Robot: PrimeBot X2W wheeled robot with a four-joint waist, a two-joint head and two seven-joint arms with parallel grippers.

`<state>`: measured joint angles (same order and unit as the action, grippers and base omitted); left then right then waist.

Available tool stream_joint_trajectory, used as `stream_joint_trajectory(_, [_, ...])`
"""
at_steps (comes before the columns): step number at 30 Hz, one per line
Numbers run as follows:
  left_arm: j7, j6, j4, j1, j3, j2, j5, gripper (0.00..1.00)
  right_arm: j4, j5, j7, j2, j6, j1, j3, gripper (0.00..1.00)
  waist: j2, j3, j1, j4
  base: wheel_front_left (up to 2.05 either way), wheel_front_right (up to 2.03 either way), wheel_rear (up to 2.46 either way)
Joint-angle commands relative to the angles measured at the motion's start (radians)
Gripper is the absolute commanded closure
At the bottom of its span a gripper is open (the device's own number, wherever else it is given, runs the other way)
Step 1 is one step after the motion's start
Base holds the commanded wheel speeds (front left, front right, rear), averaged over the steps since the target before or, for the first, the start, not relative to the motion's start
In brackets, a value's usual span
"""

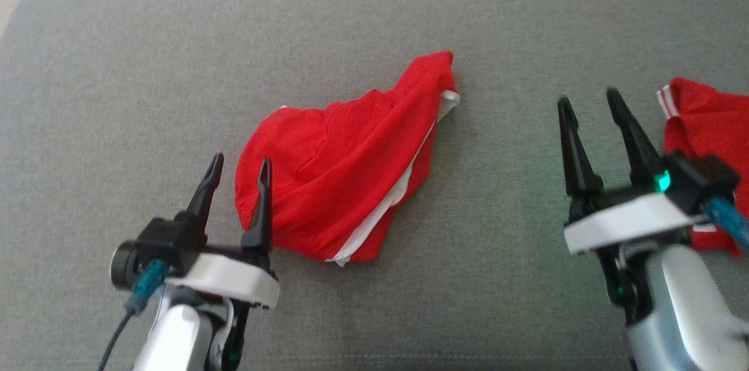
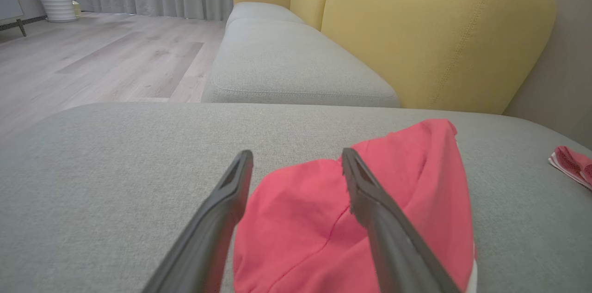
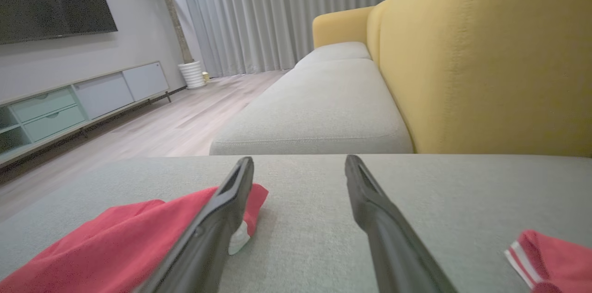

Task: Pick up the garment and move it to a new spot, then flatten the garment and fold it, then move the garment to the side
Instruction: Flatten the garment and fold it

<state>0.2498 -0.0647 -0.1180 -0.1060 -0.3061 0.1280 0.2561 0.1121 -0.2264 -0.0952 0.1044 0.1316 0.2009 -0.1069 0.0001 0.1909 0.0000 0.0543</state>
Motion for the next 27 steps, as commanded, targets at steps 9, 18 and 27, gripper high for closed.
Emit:
stream_joint_trajectory(9, [-0.013, -0.033, 0.077, 0.066, 0.028, 0.030, -0.013, 0.00, -0.176, 0.032, 0.053, -0.035, -0.001, -0.160, 0.025, 0.00, -0.0001, -0.069, 0.0000, -0.029, 0.00, 0.00, 0.00])
stream_joint_trajectory(18, [-0.028, -0.044, 0.094, 0.104, 0.024, 0.033, 0.001, 0.00, -0.227, 0.031, 0.083, -0.049, -0.001, -0.213, 0.024, 0.00, -0.0001, -0.085, 0.0000, -0.035, 0.00, 0.00, 0.00])
stream_joint_trajectory(27, [-0.041, -0.043, 0.095, 0.102, 0.019, 0.039, 0.011, 0.00, -0.235, 0.033, 0.093, -0.052, -0.001, -0.214, 0.025, 0.00, -0.0001, -0.082, 0.0000, -0.033, 0.00, 0.00, 0.00])
